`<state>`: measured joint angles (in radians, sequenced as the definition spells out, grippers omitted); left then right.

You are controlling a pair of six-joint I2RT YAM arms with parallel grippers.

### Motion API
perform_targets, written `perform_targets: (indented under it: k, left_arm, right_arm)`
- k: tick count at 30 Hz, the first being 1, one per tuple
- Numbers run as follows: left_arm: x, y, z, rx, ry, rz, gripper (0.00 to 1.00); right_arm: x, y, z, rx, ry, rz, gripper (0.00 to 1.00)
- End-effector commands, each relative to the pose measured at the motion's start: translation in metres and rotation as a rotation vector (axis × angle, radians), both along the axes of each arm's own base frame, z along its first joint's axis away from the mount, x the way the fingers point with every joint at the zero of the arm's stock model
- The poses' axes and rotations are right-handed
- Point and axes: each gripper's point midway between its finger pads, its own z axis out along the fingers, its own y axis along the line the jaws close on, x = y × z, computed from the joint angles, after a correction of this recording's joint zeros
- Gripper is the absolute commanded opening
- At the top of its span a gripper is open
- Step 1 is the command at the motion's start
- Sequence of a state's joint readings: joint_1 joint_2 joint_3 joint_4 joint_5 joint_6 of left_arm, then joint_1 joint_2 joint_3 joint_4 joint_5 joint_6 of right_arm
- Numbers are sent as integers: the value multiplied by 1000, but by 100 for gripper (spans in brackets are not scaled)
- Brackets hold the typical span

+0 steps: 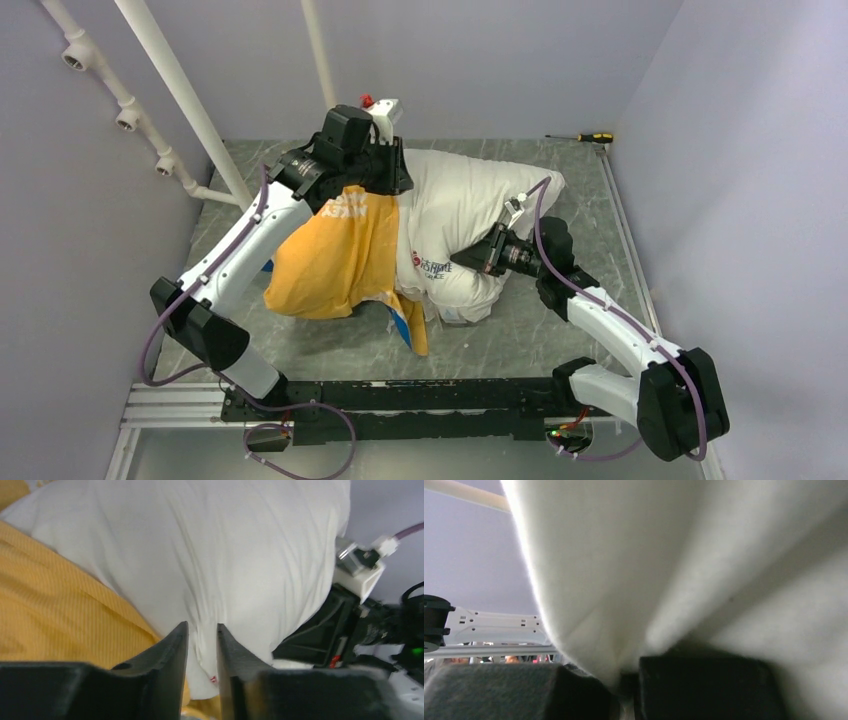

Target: Put the pillow into the pillowcase

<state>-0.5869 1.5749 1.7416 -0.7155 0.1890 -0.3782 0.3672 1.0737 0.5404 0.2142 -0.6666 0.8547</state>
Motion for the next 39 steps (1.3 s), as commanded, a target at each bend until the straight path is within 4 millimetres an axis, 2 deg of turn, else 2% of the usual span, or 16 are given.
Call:
perform_targets:
  k: [1, 2, 4, 5, 6, 7, 8, 9, 15, 20, 24, 27, 30, 34, 36, 39]
  left_arm:
    - [-6, 23, 25, 47, -68, 105, 45]
    - [-7, 27, 22, 56, -65, 116, 42]
    - [-8, 30, 25, 31, -80, 119, 12]
    - [-8, 30, 27, 9, -84, 111, 5]
    - [-7, 33, 27, -6, -80, 117, 5]
    - [-4, 36, 27, -6, -72, 132, 20]
    - [2, 43, 22, 14, -54, 165, 47]
    - [7, 49, 18, 38, -37, 194, 55]
    - [48, 82, -13, 56, 44, 322, 58]
    - [82, 81, -33, -3, 71, 299, 52]
    - [96, 68, -43, -35, 71, 243, 58]
    - [103, 66, -43, -36, 64, 246, 60]
    - [110, 72, -37, -12, 27, 277, 64]
    - [111, 67, -40, -9, 34, 243, 61]
    - [106, 59, -45, -38, 50, 203, 60]
    - [95, 51, -50, -74, 56, 168, 61]
  right_arm:
    - [-15, 15, 9, 20, -9, 108, 0]
    - [-15, 15, 8, 19, -7, 108, 0]
    - [-15, 15, 9, 18, -8, 110, 0]
    - [-15, 15, 8, 16, -7, 110, 0]
    - [-15, 15, 9, 15, -9, 110, 0]
    - [-15, 15, 8, 11, -6, 108, 0]
    - [-15, 14, 9, 6, -6, 107, 0]
    - [-14, 13, 9, -6, -3, 98, 0]
    - [-9, 0, 14, -75, -17, 11, 0]
    - [-18, -5, 5, -118, 10, 21, 0]
    - [-23, -10, -2, -161, 16, 25, 3]
    - [-27, -28, -3, -243, 14, -43, 13]
    - [-30, -59, 2, -363, 15, -183, 41]
    - [-30, -101, 33, -468, -56, -377, 83]
    - [-29, -116, 56, -497, -109, -444, 93]
    - [-16, -128, 75, -537, -142, -510, 99]
